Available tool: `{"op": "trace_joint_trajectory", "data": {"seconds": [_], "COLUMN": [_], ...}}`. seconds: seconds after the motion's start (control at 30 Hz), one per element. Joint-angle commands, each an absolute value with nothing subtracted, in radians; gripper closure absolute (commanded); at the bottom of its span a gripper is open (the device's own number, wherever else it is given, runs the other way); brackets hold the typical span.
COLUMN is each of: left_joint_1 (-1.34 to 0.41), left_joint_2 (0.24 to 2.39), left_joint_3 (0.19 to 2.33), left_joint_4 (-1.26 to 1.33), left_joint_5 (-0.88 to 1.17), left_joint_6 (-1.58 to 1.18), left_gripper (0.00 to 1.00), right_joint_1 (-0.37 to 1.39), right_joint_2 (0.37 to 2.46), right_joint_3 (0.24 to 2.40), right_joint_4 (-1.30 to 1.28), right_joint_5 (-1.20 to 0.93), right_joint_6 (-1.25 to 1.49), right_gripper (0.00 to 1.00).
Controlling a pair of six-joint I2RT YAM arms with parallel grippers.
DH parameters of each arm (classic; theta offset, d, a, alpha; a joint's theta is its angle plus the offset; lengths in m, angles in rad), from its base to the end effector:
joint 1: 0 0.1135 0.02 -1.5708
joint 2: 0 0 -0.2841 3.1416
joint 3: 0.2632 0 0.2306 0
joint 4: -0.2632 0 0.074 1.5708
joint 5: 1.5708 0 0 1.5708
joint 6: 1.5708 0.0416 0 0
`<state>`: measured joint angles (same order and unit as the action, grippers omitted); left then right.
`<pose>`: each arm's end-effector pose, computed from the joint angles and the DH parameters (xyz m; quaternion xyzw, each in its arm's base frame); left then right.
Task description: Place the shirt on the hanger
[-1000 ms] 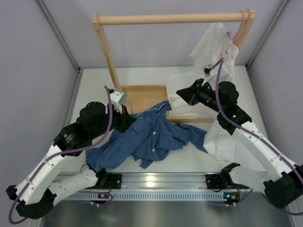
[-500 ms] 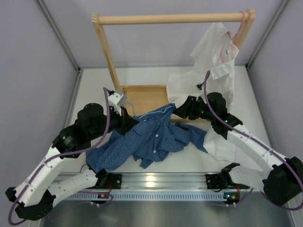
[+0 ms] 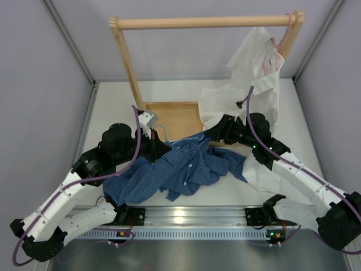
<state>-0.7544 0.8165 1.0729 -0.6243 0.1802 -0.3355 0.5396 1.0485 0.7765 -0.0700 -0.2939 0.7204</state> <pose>0.0917 -0.0964 0.3937 0.2205 0.7926 -0.3556 0.4435 0.1792 0.1214 0.3195 -0.0111 0.8126 0.4326 0.3903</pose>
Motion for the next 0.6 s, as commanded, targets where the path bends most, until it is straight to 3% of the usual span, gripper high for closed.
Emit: {"op": "trace_joint_trajectory", "data": {"seconds": [0.0,0.13,0.43,0.57], "left_joint_1": [-0.756,-0.756,-0.756,-0.756], "left_joint_2": [0.812,0.802,0.801,0.793], "left_joint_3": [1.057,1.048,1.057,1.058], "left_joint_4": [-0.515,-0.512,-0.512,-0.514], "left_joint_5": [0.215,0.203,0.204,0.195], "left_joint_6": [-0.359,-0.356,-0.347,-0.337], "left_gripper": [1.00,1.00,1.00,1.00], "right_joint_1": [0.552,0.554,0.568,0.568], "right_joint_2": [1.057,1.058,1.091,1.101], "right_joint_3": [0.795,0.778,0.749,0.744], "right_joint_4": [-0.087,-0.100,-0.080,-0.071], "right_joint_5": [-0.213,-0.187,-0.189,-0.187], "right_joint_6": [0.729,0.719,0.724,0.726], "right_gripper": [0.41,0.54,0.63,0.75]}}
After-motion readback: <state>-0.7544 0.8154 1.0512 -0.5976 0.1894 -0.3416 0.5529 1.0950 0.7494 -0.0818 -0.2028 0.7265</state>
